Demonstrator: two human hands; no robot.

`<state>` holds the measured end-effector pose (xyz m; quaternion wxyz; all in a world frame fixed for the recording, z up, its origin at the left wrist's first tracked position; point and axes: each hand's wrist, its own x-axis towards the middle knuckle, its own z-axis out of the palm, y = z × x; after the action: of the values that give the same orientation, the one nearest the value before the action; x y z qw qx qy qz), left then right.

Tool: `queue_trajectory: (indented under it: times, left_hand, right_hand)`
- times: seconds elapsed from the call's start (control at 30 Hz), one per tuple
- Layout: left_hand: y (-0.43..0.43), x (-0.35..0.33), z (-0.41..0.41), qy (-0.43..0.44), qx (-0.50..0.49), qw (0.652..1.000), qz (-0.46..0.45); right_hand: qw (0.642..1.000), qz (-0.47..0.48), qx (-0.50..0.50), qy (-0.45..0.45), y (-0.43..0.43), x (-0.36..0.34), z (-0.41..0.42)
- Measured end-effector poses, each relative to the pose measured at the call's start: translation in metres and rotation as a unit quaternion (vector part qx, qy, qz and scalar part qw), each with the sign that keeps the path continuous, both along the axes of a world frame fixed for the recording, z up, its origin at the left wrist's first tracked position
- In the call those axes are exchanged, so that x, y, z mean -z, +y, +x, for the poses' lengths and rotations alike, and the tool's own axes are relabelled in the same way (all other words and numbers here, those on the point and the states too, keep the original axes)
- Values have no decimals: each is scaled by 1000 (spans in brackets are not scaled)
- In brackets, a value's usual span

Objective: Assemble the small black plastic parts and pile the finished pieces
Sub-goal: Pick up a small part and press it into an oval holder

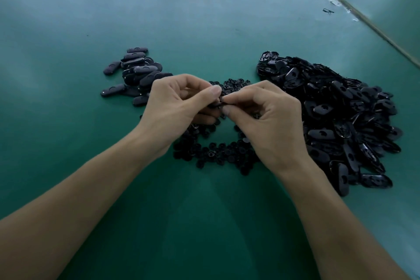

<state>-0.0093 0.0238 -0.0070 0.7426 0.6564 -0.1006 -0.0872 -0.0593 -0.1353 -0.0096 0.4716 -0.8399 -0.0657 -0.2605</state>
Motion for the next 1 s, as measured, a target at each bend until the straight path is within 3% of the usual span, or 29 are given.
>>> queue_trajectory:
  times: [0.2,0.33,0.53,0.67,0.8,1.0]
  left_hand:
    - [1,6,3,13,11,997,-73]
    - [2,9,3,-27,5,998,-62]
    - [0,11,0,-69,4,997,-32]
    - [-1,12,-1,-89,0,996,-2]
    - [-3,14,0,-107,3,994,2]
    - [-4,17,0,-105,-55,992,-40]
  right_hand:
    - [996,65,-16,54,0,-1,0]
    - [995,54,-7,78,-1,0,1]
    - [986,146,-19,74,-2,-3,2]
    - [984,159,-13,77,-3,-4,2]
    - [992,95,19,82,-2,0,1]
    - [978,-164,53,121,-2,3,-1]
